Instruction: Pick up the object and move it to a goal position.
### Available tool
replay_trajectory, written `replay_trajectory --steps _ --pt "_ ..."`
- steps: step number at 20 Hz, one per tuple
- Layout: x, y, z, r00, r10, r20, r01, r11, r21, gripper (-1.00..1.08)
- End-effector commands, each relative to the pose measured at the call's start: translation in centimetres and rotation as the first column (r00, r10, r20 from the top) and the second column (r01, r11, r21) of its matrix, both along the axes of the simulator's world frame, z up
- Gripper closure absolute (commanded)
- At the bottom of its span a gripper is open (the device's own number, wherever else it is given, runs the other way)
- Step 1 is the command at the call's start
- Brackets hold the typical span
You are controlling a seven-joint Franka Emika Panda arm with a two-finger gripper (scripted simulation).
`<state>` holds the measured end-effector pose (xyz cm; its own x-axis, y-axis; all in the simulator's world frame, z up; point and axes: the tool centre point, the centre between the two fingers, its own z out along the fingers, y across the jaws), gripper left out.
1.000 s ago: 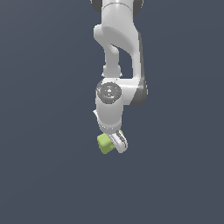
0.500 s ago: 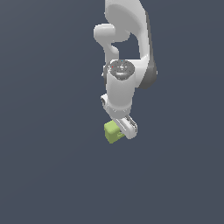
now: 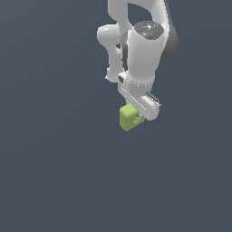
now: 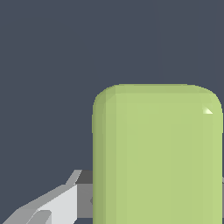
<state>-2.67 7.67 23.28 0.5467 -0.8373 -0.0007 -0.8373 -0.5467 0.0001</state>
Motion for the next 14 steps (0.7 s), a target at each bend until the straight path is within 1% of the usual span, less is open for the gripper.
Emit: replay_trajectory --steps 1,8,14 --pt "-1.2 1.1 1.7 1.0 -0.001 0.001 0.001 1.0 -0.001 1.08" --pt "-3.3 3.3 5.1 1.0 -0.001 0.001 0.001 1.0 -0.002 1.08" --pt "-3.9 4.1 6.2 1.0 -0.001 0.001 0.001 1.0 -0.002 1.08"
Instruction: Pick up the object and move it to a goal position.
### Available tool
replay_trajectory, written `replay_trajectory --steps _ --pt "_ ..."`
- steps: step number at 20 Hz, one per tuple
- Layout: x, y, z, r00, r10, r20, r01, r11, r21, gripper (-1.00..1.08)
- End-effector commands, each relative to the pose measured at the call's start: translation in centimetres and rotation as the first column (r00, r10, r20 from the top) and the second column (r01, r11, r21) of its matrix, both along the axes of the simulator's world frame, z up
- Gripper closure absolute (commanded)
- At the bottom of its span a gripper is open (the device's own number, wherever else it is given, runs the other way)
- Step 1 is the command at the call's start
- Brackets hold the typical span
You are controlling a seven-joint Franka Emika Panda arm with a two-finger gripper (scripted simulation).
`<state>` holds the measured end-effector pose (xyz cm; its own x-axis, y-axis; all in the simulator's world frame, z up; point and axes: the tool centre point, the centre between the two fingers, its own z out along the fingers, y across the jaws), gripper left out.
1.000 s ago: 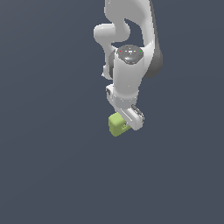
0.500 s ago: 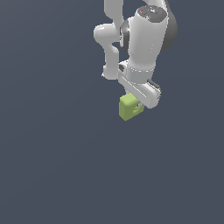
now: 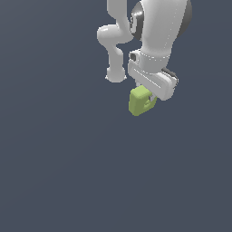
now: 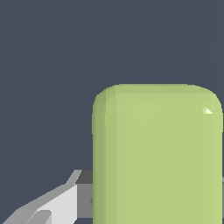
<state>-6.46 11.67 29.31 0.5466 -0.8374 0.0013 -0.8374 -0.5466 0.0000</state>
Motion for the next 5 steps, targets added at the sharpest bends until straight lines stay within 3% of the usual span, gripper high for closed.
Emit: replay_trajectory --steps 1,5 --pt "-0.09 0.11 0.21 1.0 -0.001 0.0 0.001 1.0 0.0 1.08" --pt "0.1 0.01 0.0 1.0 -0.001 -0.001 0.001 1.0 0.001 1.08"
